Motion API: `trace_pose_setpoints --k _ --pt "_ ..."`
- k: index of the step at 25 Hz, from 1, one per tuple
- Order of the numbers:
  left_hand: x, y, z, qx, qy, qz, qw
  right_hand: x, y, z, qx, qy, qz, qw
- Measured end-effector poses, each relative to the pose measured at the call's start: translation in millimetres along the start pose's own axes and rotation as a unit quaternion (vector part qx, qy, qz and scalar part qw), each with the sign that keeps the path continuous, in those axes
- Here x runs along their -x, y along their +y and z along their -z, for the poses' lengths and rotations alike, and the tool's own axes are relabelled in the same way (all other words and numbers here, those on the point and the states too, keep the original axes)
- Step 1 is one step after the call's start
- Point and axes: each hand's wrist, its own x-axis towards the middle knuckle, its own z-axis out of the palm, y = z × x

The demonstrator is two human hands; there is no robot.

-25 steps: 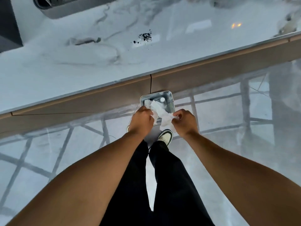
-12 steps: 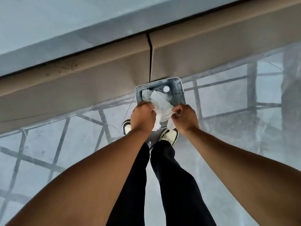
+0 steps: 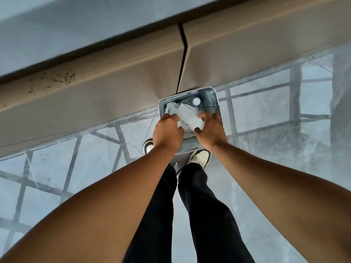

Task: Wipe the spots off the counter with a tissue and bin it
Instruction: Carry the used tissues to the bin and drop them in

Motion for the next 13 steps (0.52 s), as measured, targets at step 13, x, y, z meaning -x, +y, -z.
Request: trace_pose_setpoints --k 13 --pt "62 46 95 -0.059 -0.024 -0.058 0.996 66 -47 91 -0.012 -0.011 -0.002 1.0"
